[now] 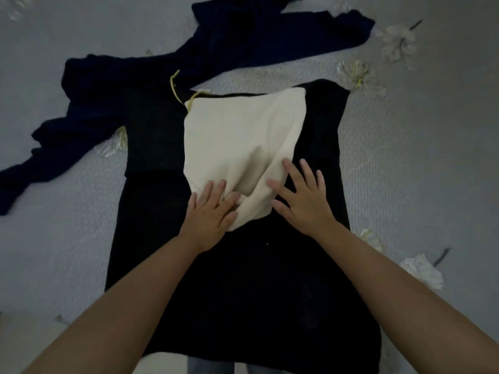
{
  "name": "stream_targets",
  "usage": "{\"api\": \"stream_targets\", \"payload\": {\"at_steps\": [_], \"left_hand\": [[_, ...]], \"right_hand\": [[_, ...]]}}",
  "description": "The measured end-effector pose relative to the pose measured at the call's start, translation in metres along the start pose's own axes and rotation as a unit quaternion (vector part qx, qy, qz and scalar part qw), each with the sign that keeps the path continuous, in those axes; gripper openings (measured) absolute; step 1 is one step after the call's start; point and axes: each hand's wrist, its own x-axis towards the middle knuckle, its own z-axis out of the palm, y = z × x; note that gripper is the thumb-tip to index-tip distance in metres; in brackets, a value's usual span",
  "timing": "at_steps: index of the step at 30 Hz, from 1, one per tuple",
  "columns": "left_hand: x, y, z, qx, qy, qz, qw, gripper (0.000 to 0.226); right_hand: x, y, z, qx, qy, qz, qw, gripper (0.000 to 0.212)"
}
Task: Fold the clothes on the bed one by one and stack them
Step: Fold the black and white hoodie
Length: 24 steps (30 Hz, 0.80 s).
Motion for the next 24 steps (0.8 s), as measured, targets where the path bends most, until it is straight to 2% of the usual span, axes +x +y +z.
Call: {"api": "stream_targets", "payload": {"at_steps": [1,5,6,7,9,10,11,13,15,17,21,24], "left_hand": [[-0.005,0.003,0.007,0.021,-0.017,-0.002,1.0,0.098],[-0.014,0.017,0.026,-0.002,-0.048,-0.041,0.998,0.054],[-0.018,0.018,0.027,-0.003,-0.042,-0.046,0.998,0.054],[-0.025,0.016,0.028,-0.005,-0.026,-0.051,0.998,0.056],[-0.047,0.006,0.029,-0.026,0.045,-0.069,0.996,0.059],[-0.064,-0.002,0.032,-0.043,0.089,-0.088,0.991,0.06],[-0.082,-0.011,0.038,-0.063,0.13,-0.117,0.983,0.06],[-0.125,-0.03,0.054,-0.088,0.186,-0.191,0.96,0.061],[-0.165,-0.049,0.071,-0.128,0.192,-0.283,0.931,0.065],[-0.194,-0.064,0.084,-0.202,0.185,-0.352,0.895,0.074],[-0.209,-0.075,0.091,-0.292,0.178,-0.362,0.867,0.087],[-0.207,-0.078,0.095,-0.373,0.195,-0.324,0.847,0.086]], "right_hand": [[-0.006,-0.003,0.003,0.003,-0.035,0.015,0.999,0.063],[-0.056,0.0,0.024,0.043,-0.166,0.095,0.981,0.111],[-0.067,0.0,0.023,0.045,-0.176,0.1,0.978,0.111],[-0.078,0.0,0.02,0.045,-0.165,0.097,0.98,0.103],[-0.104,-0.002,0.016,0.045,-0.075,0.112,0.99,0.073],[-0.119,-0.002,0.014,0.05,-0.024,0.147,0.988,0.061],[-0.139,-0.006,0.013,0.061,0.007,0.192,0.98,0.058],[-0.177,-0.018,0.01,0.116,0.044,0.305,0.944,0.064],[-0.208,-0.034,0.009,0.174,0.007,0.402,0.899,0.075],[-0.228,-0.051,0.01,0.193,-0.016,0.447,0.873,0.083],[-0.241,-0.069,0.013,0.24,0.011,0.506,0.829,0.092],[-0.24,-0.074,0.011,0.24,0.021,0.532,0.811,0.092]]}}
